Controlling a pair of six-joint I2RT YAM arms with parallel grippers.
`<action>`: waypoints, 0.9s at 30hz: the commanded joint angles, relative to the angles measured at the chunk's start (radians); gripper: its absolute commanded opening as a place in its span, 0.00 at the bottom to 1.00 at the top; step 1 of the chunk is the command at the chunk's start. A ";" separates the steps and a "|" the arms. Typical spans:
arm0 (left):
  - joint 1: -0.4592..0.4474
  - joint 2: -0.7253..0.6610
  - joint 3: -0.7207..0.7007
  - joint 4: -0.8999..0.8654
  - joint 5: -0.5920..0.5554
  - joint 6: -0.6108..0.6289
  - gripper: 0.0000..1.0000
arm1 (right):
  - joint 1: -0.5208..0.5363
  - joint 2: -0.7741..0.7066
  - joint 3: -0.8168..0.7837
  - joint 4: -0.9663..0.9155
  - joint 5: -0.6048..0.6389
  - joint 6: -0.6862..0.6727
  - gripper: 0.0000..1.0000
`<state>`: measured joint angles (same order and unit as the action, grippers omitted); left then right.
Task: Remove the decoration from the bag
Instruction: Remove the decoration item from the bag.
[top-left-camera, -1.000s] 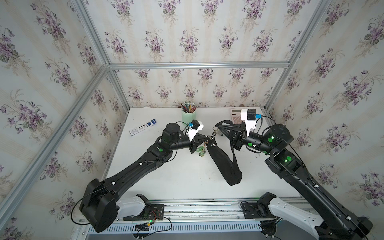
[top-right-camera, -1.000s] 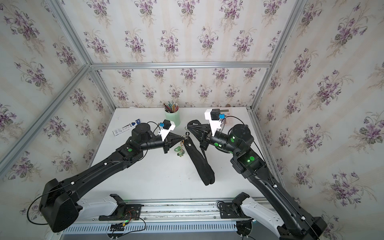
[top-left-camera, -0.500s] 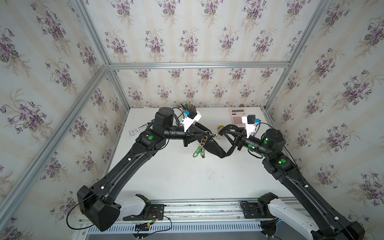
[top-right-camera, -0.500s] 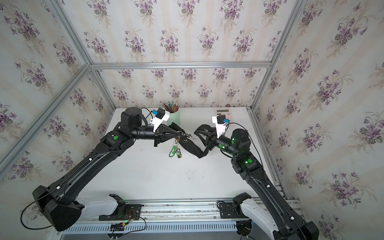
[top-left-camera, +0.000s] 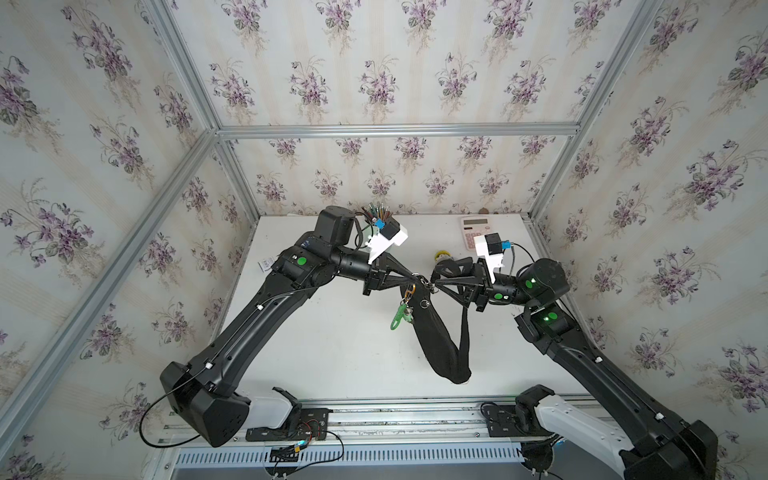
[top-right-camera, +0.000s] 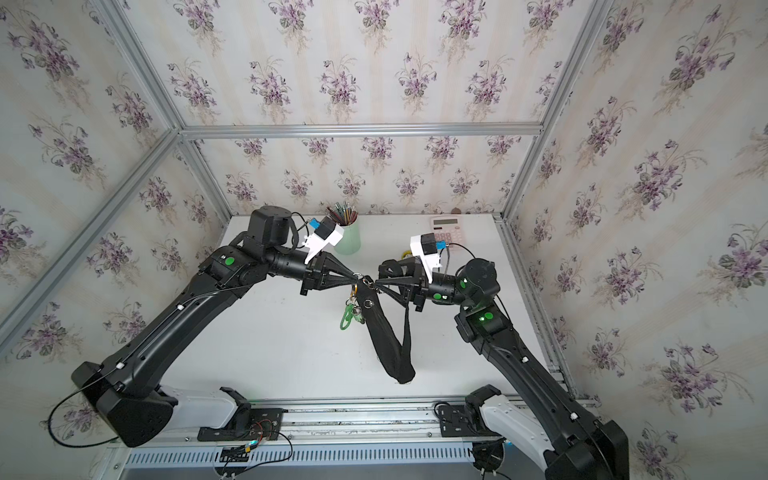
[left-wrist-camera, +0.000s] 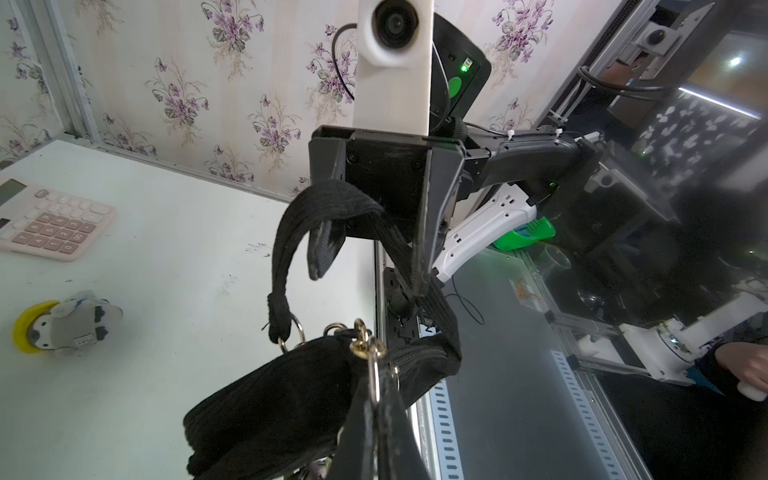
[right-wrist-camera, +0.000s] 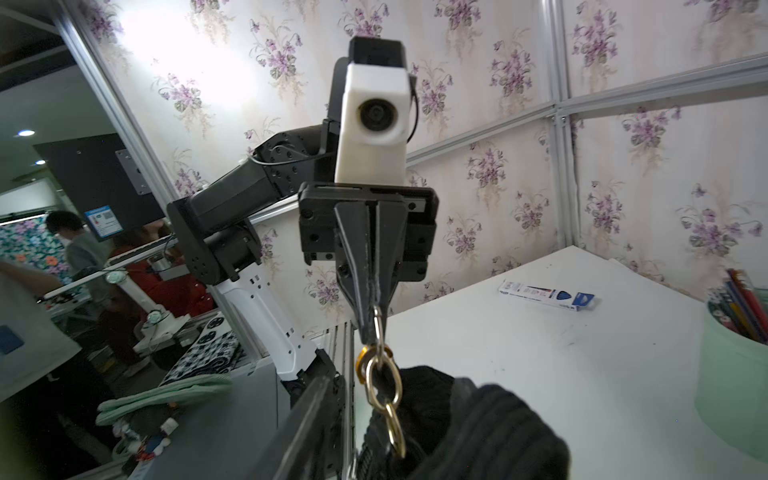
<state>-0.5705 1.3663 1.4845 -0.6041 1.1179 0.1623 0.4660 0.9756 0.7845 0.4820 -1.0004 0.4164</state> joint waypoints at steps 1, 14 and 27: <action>0.000 0.001 0.005 0.008 0.050 0.014 0.00 | 0.027 0.024 0.030 0.025 -0.034 -0.023 0.51; -0.005 -0.001 -0.005 0.021 0.083 0.007 0.00 | 0.065 0.090 0.086 -0.063 0.031 -0.083 0.40; -0.009 -0.002 -0.007 0.041 0.077 -0.004 0.00 | 0.122 0.101 0.100 -0.103 0.028 -0.121 0.12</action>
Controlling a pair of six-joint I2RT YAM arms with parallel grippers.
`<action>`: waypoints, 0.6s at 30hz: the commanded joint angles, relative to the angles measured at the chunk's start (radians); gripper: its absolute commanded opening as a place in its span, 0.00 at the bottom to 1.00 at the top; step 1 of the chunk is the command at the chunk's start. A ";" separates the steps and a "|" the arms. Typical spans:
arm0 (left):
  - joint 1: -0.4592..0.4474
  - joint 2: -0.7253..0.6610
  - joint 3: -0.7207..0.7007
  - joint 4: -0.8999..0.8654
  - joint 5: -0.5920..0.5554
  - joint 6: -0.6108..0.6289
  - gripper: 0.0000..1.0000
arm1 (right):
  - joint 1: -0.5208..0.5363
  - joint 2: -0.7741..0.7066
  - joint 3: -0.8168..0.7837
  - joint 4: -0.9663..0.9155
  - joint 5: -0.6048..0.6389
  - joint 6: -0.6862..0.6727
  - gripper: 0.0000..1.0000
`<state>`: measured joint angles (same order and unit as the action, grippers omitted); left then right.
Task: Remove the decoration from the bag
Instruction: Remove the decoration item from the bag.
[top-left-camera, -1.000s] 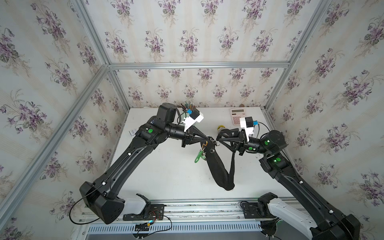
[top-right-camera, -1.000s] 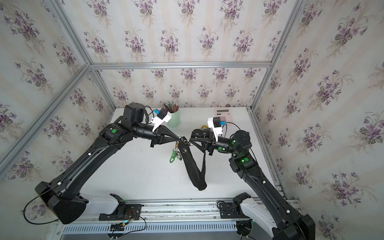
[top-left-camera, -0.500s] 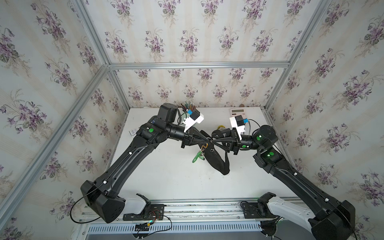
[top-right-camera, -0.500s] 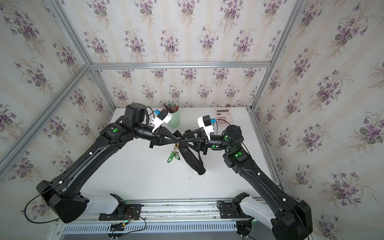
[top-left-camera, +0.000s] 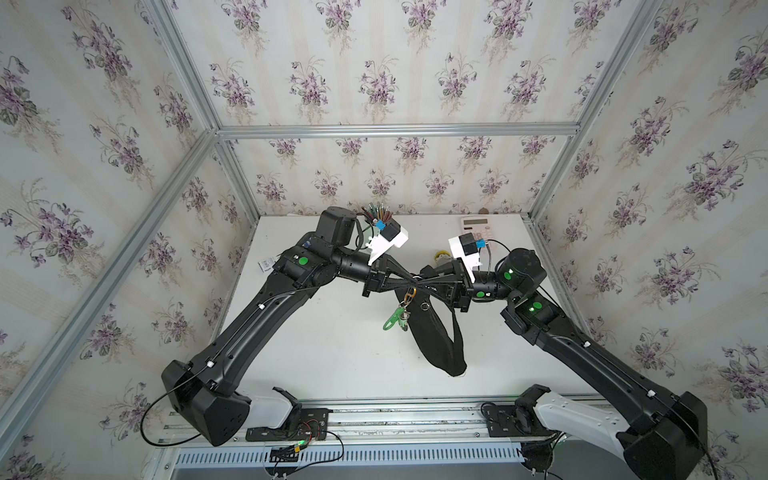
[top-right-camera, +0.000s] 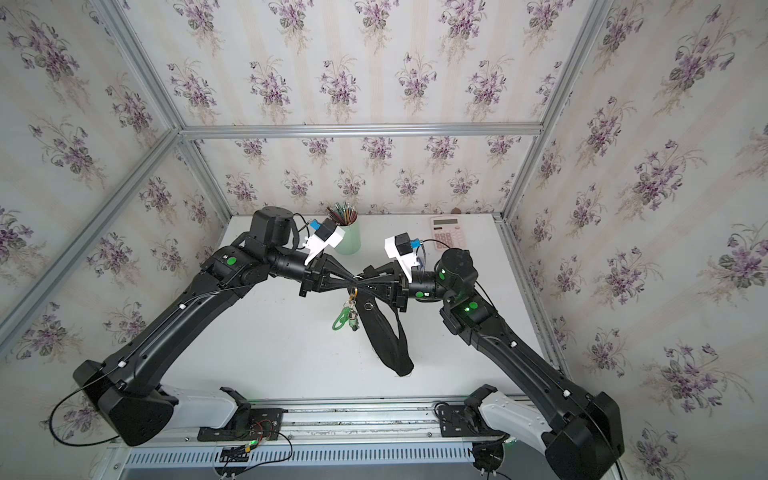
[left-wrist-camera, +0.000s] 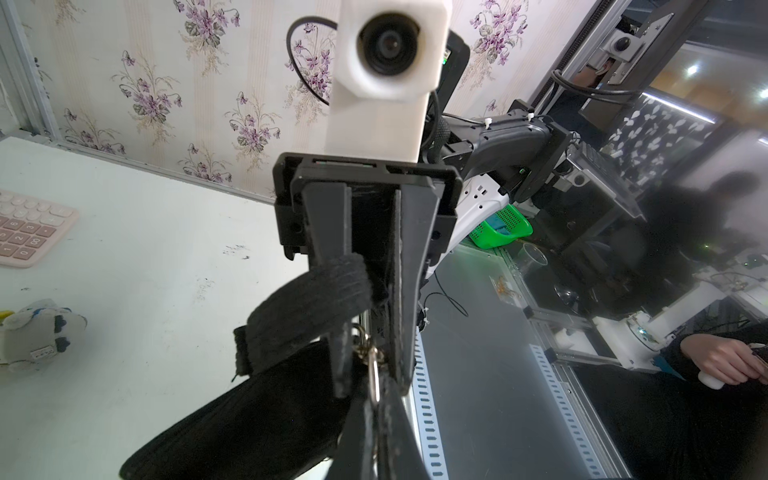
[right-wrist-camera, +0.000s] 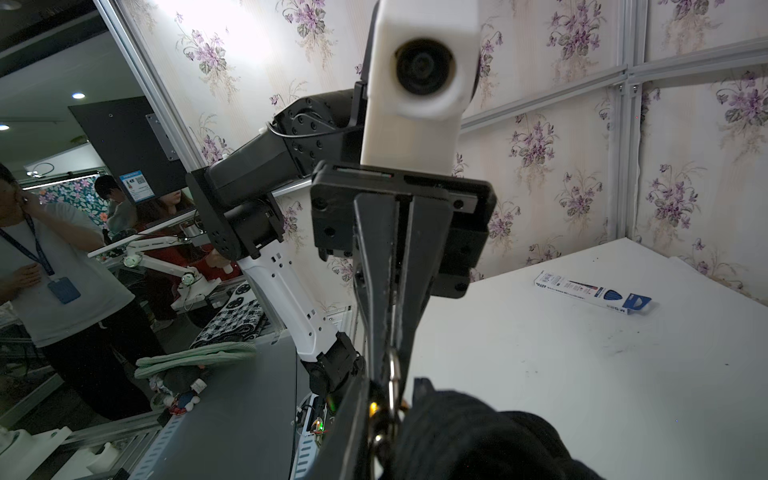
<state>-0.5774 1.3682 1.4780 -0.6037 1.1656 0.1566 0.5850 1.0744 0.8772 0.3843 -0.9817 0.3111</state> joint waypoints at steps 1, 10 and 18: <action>-0.002 -0.006 -0.003 0.044 0.030 0.001 0.00 | 0.004 0.001 0.009 -0.005 0.009 -0.013 0.09; -0.001 -0.004 -0.015 0.049 0.032 0.006 0.00 | 0.003 -0.007 0.011 -0.011 0.005 -0.012 0.15; -0.001 -0.012 -0.033 0.068 0.039 0.004 0.02 | 0.003 -0.014 0.014 -0.025 0.018 -0.011 0.00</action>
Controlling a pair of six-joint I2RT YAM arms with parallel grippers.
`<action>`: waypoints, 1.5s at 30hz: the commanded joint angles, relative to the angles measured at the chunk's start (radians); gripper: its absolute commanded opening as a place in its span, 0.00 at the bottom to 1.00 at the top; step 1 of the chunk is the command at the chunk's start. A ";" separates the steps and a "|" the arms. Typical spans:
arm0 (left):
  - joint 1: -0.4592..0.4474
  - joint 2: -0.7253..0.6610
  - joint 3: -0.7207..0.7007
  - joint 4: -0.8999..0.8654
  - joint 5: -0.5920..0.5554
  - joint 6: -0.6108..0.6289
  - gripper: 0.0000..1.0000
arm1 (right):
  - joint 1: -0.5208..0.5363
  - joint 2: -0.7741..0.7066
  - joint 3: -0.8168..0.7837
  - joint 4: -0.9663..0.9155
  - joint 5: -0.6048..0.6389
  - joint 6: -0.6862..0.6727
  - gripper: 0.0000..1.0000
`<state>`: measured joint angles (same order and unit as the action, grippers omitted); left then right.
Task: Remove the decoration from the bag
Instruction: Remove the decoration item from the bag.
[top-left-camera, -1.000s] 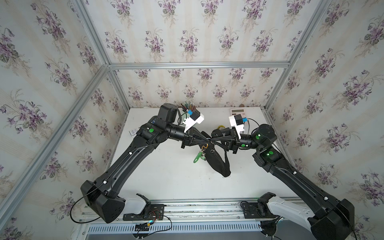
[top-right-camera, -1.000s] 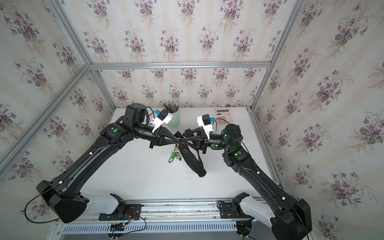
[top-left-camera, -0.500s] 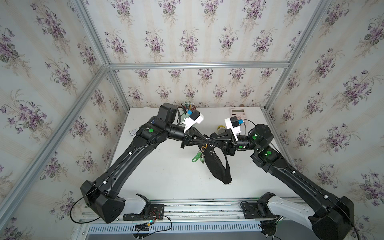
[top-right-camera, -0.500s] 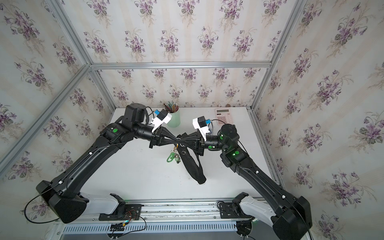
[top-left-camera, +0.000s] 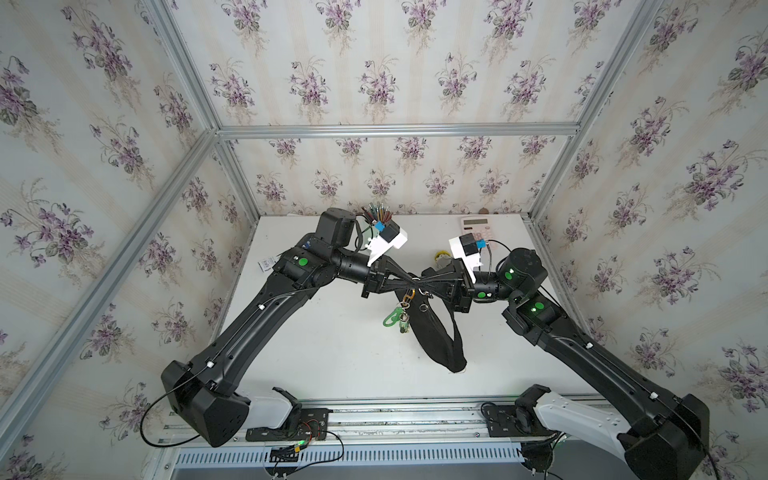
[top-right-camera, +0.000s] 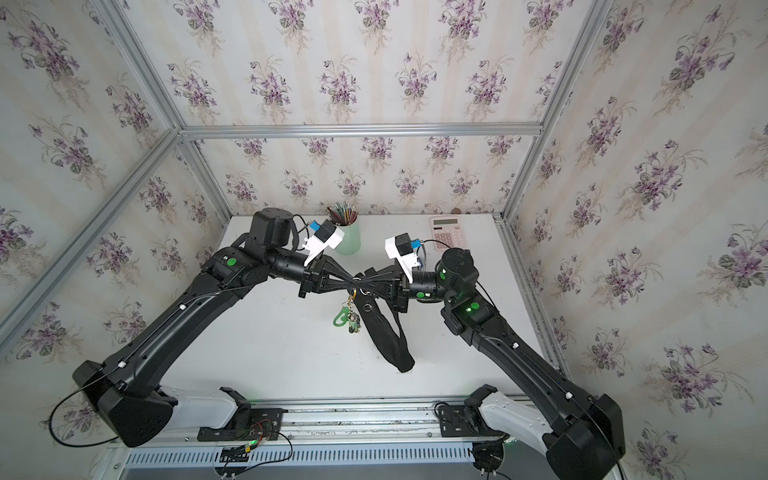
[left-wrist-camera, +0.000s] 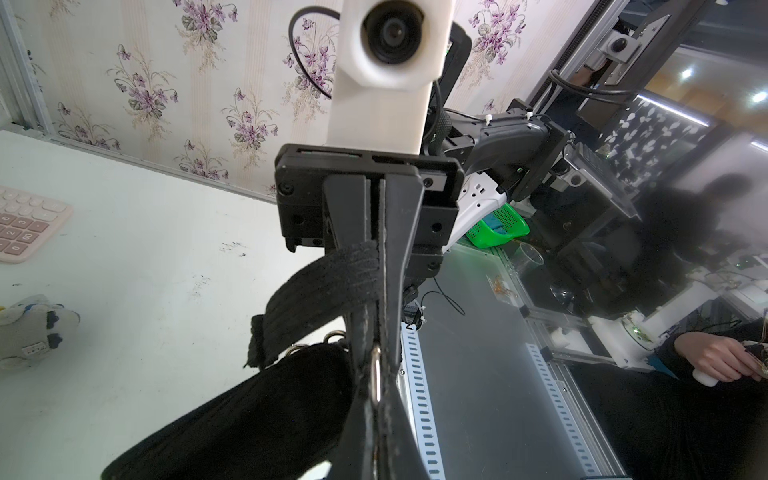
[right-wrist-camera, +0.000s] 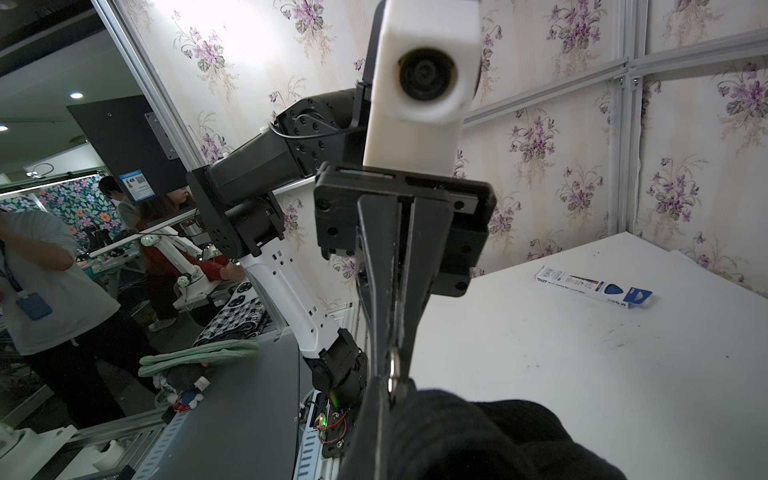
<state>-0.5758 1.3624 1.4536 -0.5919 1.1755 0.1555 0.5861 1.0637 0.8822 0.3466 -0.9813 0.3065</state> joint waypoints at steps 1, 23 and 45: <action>-0.002 -0.013 -0.019 0.073 0.033 0.000 0.06 | 0.002 -0.004 0.010 0.010 0.019 -0.007 0.00; 0.000 -0.258 -0.485 0.770 -0.209 -0.242 0.71 | 0.003 -0.034 0.044 0.014 0.031 0.023 0.00; -0.076 -0.326 -0.533 0.757 -0.374 -0.138 0.59 | 0.003 -0.032 0.047 -0.005 0.101 0.011 0.00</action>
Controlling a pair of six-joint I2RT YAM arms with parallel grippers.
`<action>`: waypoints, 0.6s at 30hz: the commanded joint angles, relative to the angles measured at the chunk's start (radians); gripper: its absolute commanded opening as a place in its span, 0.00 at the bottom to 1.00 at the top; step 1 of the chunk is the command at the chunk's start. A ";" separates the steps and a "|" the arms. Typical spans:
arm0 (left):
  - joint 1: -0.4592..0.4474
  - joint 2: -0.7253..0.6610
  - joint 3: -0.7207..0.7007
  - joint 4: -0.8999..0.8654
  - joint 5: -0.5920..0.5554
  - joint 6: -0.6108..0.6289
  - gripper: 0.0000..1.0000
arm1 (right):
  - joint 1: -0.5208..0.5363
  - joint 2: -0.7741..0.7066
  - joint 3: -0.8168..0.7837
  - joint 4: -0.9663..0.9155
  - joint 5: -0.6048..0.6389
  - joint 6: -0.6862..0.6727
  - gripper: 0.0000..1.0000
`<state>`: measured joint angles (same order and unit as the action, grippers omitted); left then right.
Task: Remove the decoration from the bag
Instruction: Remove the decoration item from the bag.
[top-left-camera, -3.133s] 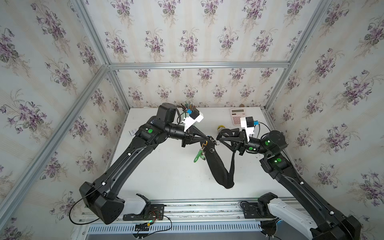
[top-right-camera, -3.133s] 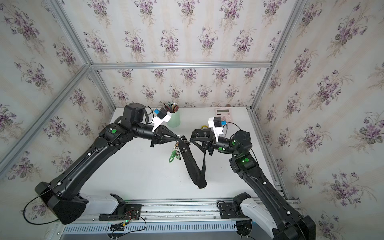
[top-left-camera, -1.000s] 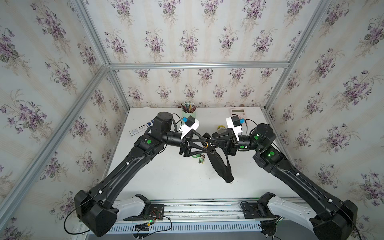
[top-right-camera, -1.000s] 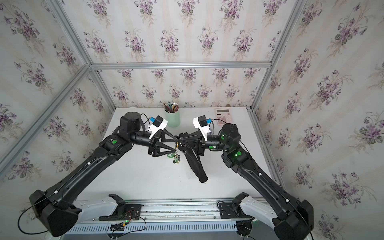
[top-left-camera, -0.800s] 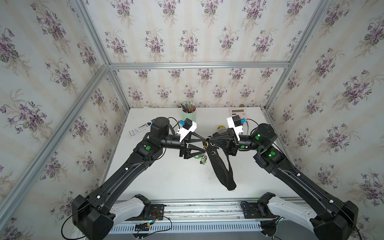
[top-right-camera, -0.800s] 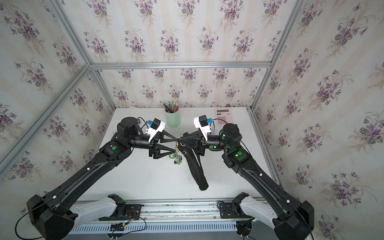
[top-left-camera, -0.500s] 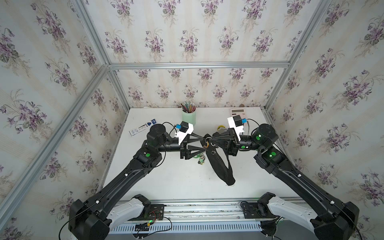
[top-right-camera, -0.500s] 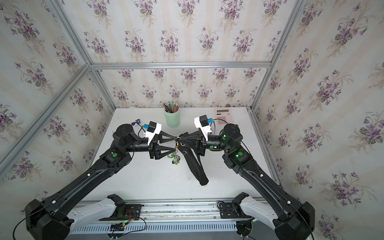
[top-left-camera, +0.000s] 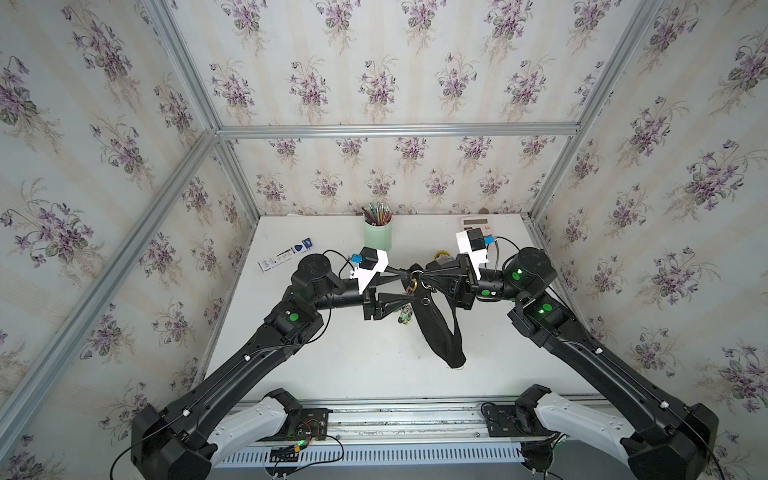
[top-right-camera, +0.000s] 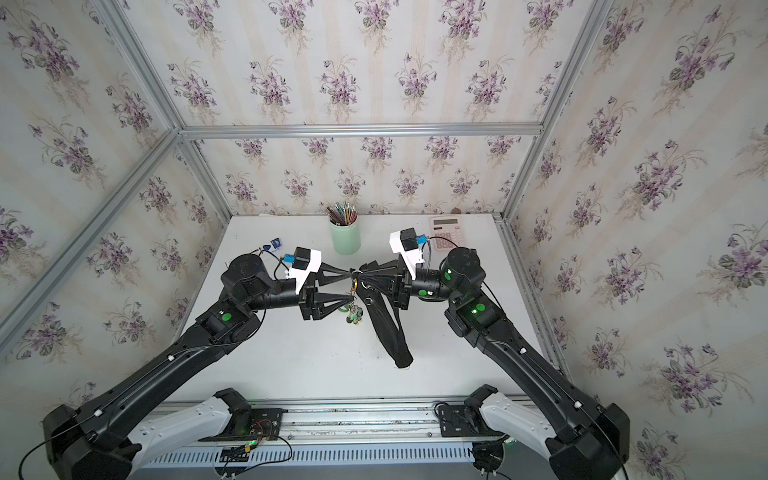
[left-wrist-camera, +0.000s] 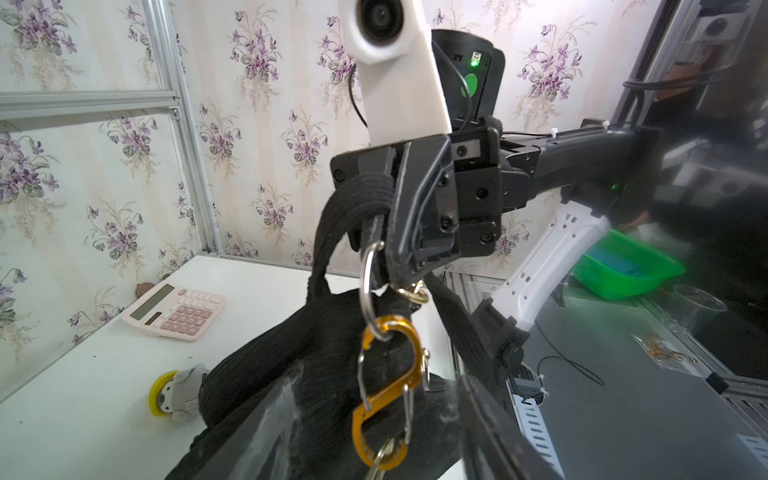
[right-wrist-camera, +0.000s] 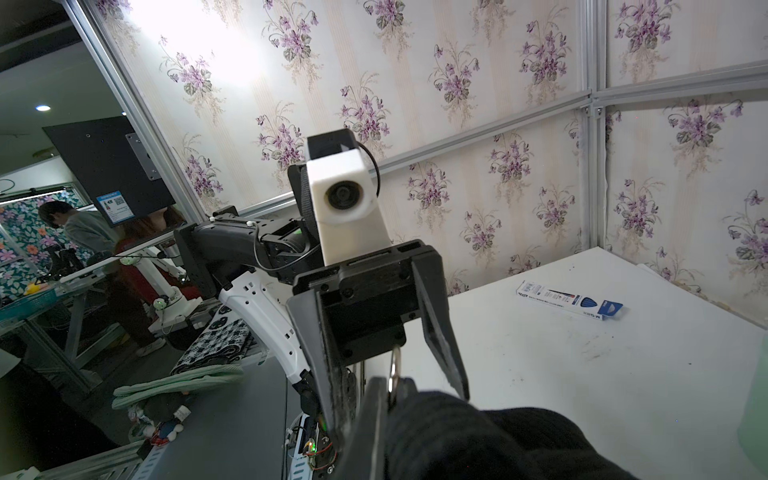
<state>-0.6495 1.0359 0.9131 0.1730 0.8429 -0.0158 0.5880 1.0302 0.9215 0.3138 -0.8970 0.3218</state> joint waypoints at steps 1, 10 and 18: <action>-0.002 0.002 0.009 -0.009 -0.041 0.034 0.55 | 0.001 0.001 0.006 0.027 0.022 -0.003 0.00; -0.009 0.032 0.025 -0.012 -0.019 0.035 0.44 | 0.001 0.001 0.008 0.022 0.038 -0.007 0.00; -0.013 0.034 0.031 -0.010 -0.017 0.031 0.40 | 0.001 -0.001 0.007 0.021 0.036 -0.008 0.00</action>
<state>-0.6621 1.0698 0.9333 0.1497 0.8131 0.0074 0.5880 1.0313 0.9215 0.3111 -0.8650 0.3183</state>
